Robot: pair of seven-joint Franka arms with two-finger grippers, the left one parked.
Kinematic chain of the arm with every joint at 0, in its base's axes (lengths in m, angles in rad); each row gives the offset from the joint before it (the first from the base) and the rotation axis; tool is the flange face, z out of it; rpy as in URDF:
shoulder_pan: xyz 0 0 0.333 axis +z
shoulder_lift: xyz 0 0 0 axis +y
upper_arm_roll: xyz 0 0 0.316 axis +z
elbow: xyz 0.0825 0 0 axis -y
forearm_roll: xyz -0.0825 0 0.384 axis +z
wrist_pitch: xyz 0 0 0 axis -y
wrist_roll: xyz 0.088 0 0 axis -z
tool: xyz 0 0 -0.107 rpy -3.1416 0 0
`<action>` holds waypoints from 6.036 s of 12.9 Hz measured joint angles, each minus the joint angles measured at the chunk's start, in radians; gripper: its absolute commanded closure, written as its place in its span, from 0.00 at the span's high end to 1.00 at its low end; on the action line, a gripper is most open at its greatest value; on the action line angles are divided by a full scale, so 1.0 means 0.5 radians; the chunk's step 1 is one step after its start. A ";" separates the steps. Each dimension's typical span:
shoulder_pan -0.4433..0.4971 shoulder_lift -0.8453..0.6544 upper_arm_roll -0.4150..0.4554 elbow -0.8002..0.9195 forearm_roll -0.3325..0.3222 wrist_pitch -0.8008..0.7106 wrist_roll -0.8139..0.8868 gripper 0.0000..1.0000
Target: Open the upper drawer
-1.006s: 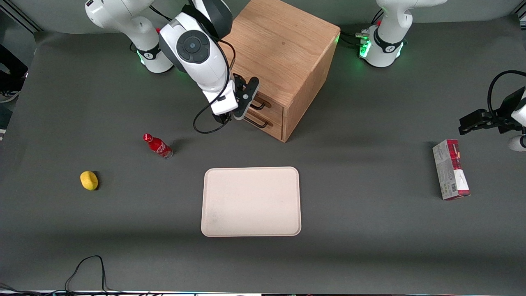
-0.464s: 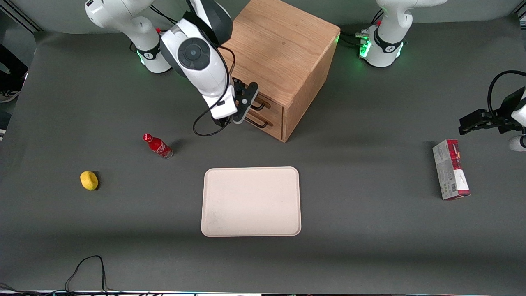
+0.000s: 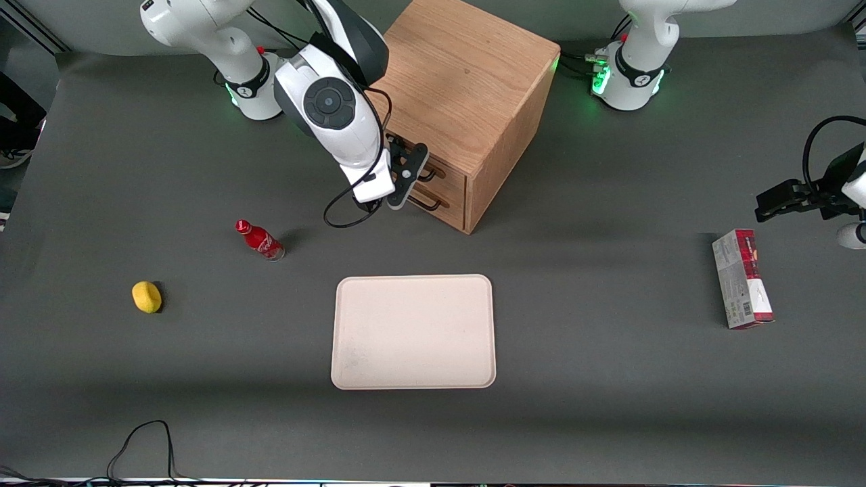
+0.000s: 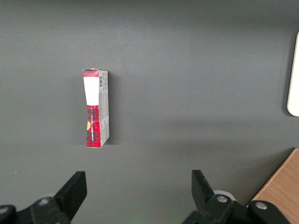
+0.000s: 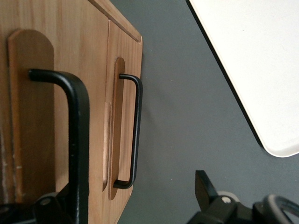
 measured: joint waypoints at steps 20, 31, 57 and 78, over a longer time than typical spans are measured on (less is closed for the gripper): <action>-0.356 0.191 -0.090 0.295 -0.040 0.025 -0.127 1.00; -0.564 0.375 -0.094 0.527 -0.113 0.025 -0.128 1.00; -0.766 -0.108 -0.728 0.929 -0.135 -0.757 0.727 1.00; -1.325 -0.393 -0.138 0.568 -0.318 -0.716 0.732 1.00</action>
